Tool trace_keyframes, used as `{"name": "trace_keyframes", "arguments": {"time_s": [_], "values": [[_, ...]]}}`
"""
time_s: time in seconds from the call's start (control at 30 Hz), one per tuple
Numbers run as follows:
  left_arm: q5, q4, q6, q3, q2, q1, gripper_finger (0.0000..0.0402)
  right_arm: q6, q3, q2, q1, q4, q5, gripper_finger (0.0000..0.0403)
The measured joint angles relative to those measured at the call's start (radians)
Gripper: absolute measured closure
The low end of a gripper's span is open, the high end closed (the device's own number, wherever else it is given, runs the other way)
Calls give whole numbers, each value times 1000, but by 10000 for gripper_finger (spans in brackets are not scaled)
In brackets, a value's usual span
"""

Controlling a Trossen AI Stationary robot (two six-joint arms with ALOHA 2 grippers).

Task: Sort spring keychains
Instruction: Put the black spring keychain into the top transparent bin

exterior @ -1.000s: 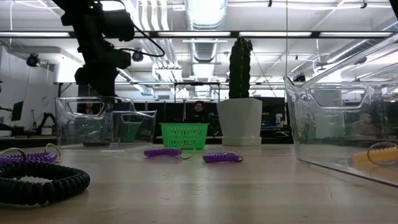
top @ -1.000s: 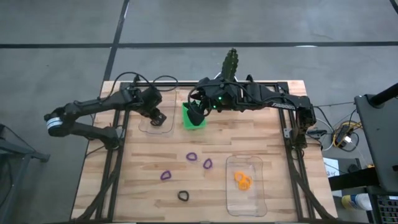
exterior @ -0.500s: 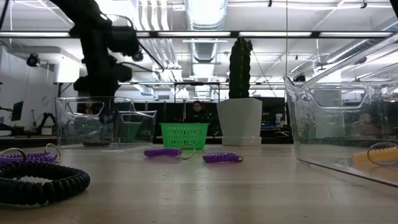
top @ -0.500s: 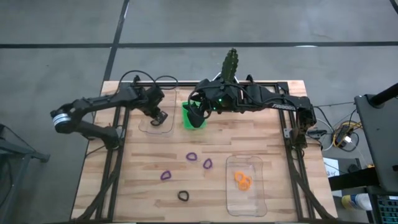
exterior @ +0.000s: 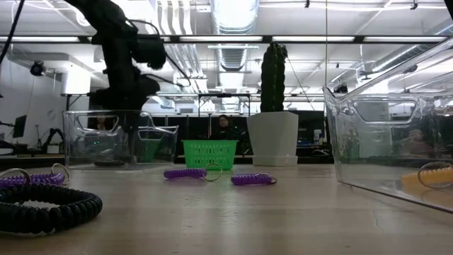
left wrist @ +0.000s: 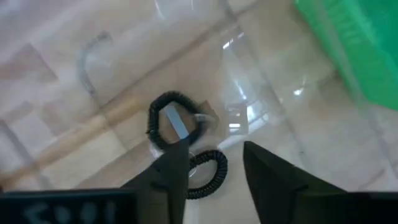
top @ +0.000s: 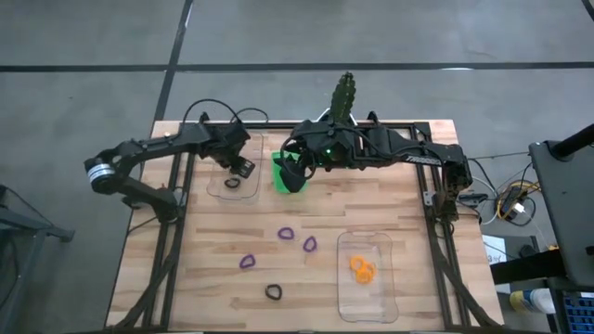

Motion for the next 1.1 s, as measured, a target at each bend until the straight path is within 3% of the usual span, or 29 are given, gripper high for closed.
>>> {"name": "trace_keyframes", "arguments": {"time_s": [0.13,0.33,0.53,0.77,1.1], "values": [[6,-38,-2,56,-27,-1,229,0,0,0,0,-48,0,184],[71,-45,4,122,-92,-22,226,0,0,0,0,-128,-1,184],[120,-30,114,135,-155,-129,225,-38,0,-1,4,-201,-2,184],[147,-49,118,134,-184,-379,225,-86,29,-5,5,-359,-38,184],[52,70,99,121,-133,-818,225,-79,50,-35,8,-444,-53,184]]}}
